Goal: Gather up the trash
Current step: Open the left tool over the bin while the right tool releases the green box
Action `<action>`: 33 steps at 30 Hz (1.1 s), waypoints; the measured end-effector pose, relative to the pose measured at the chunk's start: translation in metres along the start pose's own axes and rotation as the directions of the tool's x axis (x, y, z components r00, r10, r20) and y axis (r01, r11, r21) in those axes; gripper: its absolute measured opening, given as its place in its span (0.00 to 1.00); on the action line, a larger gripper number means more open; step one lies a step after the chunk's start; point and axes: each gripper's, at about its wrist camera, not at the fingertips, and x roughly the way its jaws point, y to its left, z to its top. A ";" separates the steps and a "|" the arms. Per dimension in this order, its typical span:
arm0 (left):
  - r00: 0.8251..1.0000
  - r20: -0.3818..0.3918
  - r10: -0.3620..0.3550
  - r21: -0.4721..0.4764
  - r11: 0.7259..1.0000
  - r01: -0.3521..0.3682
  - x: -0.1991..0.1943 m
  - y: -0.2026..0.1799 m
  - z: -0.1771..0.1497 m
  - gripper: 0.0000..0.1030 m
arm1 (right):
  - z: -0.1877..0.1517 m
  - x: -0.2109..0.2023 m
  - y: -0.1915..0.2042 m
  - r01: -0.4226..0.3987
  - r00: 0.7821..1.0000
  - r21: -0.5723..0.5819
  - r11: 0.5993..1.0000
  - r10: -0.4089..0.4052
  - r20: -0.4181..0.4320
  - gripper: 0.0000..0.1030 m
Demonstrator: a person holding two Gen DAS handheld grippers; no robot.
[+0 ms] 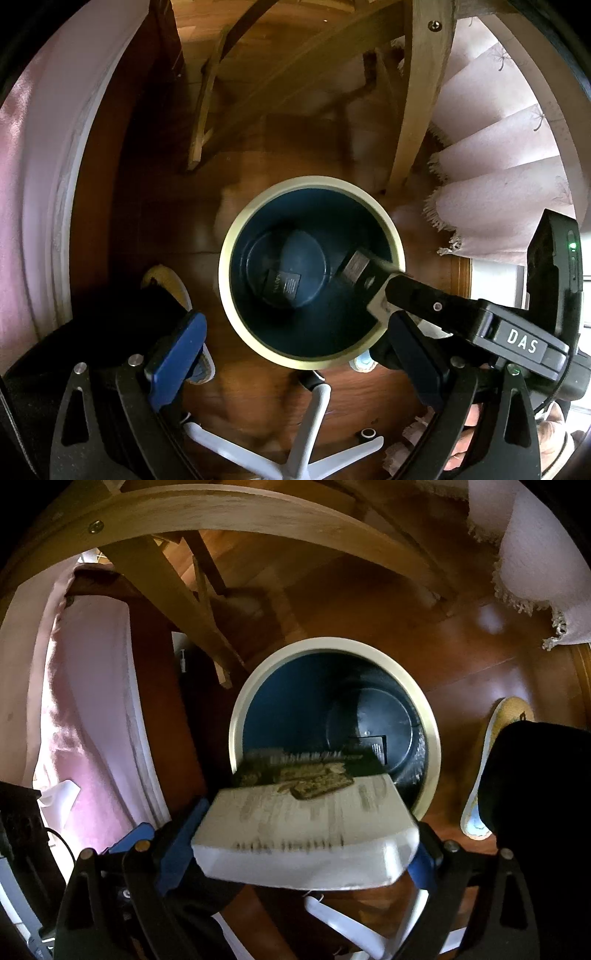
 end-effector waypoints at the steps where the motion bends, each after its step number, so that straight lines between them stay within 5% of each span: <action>1: 1.000 -0.003 0.002 0.001 1.000 -0.002 0.001 0.000 0.000 0.95 | 0.000 0.000 0.001 -0.005 1.000 -0.001 1.000 0.005 -0.003 0.93; 21: 0.994 -0.049 0.096 0.002 0.995 -0.096 0.022 0.002 0.002 0.95 | 0.001 -0.012 0.005 -0.082 0.997 0.003 0.997 0.082 0.013 0.94; 33: 0.995 -0.048 0.091 -0.016 0.996 -0.092 0.023 0.001 0.002 0.95 | 0.000 -0.019 0.006 -0.094 0.995 -0.003 0.996 0.094 0.042 0.95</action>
